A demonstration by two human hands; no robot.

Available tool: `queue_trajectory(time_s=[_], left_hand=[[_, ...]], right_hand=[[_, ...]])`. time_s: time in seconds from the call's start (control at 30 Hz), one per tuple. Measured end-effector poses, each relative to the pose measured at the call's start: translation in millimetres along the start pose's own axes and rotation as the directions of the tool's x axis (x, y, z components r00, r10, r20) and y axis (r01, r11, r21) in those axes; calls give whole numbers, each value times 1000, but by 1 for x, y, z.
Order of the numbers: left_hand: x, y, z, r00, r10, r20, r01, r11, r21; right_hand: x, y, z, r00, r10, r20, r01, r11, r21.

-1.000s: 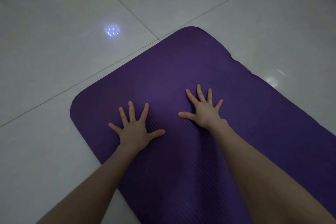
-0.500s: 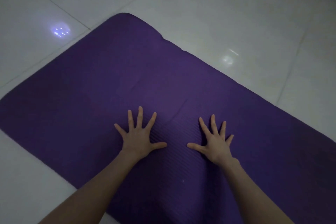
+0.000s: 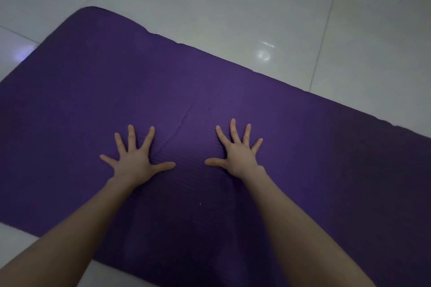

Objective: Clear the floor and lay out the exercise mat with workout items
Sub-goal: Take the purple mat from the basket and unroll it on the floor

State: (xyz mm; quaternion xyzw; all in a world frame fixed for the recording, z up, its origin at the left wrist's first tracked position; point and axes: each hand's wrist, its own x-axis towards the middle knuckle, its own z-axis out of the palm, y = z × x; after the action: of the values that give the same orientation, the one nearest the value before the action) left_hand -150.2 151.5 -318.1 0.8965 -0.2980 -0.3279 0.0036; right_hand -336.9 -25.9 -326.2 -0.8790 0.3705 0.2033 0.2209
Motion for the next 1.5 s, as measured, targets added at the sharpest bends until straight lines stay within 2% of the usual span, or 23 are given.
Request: queue_trajectory(time_s=[0.1,0.17,0.3,0.4,0.63,1.2,1.4,1.5], left_hand=[[-5,17,2,1000,-3,11,3,1000,-27],[-15,36,15,998,67,4,-67,998,16],[-42,99,59,947,313,71,-321,933,166],[-48,127,76,932,348,97,-361,912,194],[-42,132,70,943,316,104,-329,928,172],[-19,122,30,958,250,141,-271,949,159],[-57,158,72,902,379,208,-421,881,217],[-63,171,81,897,372,239,-426,873,236]], right_hand=[[-11,12,1,999,-15,-34,16,999,36],[-31,31,7,996,31,-85,-23,995,92],[-106,109,30,950,287,-127,-265,950,166],[-146,153,40,907,411,-98,-385,900,206],[-144,160,42,915,394,-88,-367,903,224],[-116,122,33,932,357,-64,-328,905,272],[-170,169,52,876,479,-54,-446,847,289],[-182,178,58,868,495,-45,-461,835,300]])
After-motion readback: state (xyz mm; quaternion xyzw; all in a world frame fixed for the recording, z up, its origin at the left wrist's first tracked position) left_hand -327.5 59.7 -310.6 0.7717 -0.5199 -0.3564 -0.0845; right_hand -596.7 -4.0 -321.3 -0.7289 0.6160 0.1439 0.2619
